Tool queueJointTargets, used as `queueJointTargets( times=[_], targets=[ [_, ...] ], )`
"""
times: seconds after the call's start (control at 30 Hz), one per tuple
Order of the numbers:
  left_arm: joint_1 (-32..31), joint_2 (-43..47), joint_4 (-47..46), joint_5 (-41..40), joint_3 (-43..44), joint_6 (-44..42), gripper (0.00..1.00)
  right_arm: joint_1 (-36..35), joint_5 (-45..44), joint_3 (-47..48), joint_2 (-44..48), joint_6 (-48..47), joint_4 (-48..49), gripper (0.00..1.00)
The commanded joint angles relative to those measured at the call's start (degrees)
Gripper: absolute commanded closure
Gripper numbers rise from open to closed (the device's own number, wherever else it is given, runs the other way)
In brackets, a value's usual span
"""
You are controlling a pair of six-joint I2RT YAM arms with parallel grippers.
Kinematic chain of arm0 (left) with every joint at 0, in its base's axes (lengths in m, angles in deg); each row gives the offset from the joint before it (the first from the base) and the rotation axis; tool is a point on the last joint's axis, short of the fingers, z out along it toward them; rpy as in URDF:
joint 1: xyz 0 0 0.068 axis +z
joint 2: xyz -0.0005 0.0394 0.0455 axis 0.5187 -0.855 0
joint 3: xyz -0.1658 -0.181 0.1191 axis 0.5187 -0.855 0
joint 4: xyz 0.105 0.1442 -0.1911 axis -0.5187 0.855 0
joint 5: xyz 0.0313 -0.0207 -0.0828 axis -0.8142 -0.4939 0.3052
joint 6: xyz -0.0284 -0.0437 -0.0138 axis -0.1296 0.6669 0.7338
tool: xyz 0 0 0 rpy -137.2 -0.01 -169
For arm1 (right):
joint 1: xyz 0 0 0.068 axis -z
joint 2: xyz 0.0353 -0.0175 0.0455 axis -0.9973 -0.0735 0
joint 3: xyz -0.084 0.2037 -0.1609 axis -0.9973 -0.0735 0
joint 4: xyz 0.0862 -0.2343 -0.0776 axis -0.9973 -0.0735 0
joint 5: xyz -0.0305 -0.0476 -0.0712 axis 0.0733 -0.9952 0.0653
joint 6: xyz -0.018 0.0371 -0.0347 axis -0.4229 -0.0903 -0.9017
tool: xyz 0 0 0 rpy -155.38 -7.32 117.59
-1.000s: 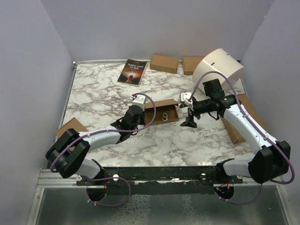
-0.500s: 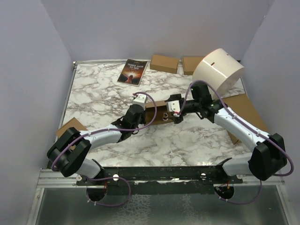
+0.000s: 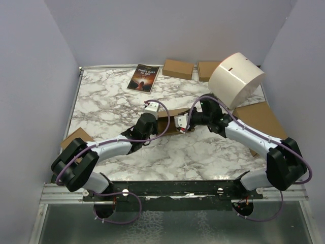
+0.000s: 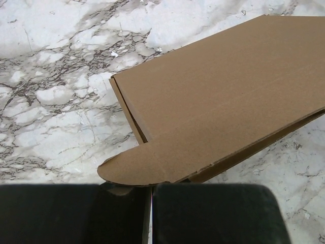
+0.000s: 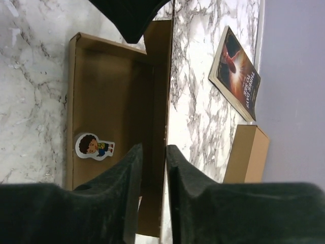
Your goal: Fold the paper box
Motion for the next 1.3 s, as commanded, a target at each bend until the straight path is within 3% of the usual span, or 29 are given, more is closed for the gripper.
queueJointTargets(
  times=[0.0,0.23,0.37,0.53,0.77,0.87,0.97,1.13,1.27],
  targets=[
    [-0.43,0.15,1.10,2.31,1.03,0.39,1.00,-0.38,-4.23,-2.74,-0.72,-3.21,4.47,0.78],
    [-0.42,1.61,1.59,3.65,0.69,0.79,0.96,-0.34,-5.32,-6.27,0.80,-3.25,8.48,0.94],
    [-0.46,4.28,2.66,7.19,-0.21,1.42,0.83,-0.38,-5.88,-6.70,0.90,-2.87,8.60,0.99],
    [-0.41,10.20,7.10,11.49,-2.07,2.65,0.59,-0.38,-5.68,-7.23,0.35,-2.21,8.09,0.99],
    [-0.48,23.27,14.40,20.03,-4.61,5.26,0.53,-0.34,-4.84,-9.67,0.48,-1.47,7.28,0.99],
    [-0.25,28.48,16.10,20.32,-4.25,7.82,0.46,-0.37,-3.67,-11.14,0.69,-1.99,5.37,0.99],
    [0.23,28.47,14.92,20.76,-3.07,9.21,0.45,-0.38,-2.63,-12.75,0.17,-2.55,3.01,0.99],
    [1.20,17.57,8.72,24.64,-0.19,10.21,0.52,-0.38,-2.04,-13.94,-1.90,-2.12,0.61,0.96],
    [2.51,6.36,5.45,25.65,4.13,9.55,0.62,-0.38,-1.77,-12.69,-4.43,-1.61,-2.40,0.84]
  ],
)
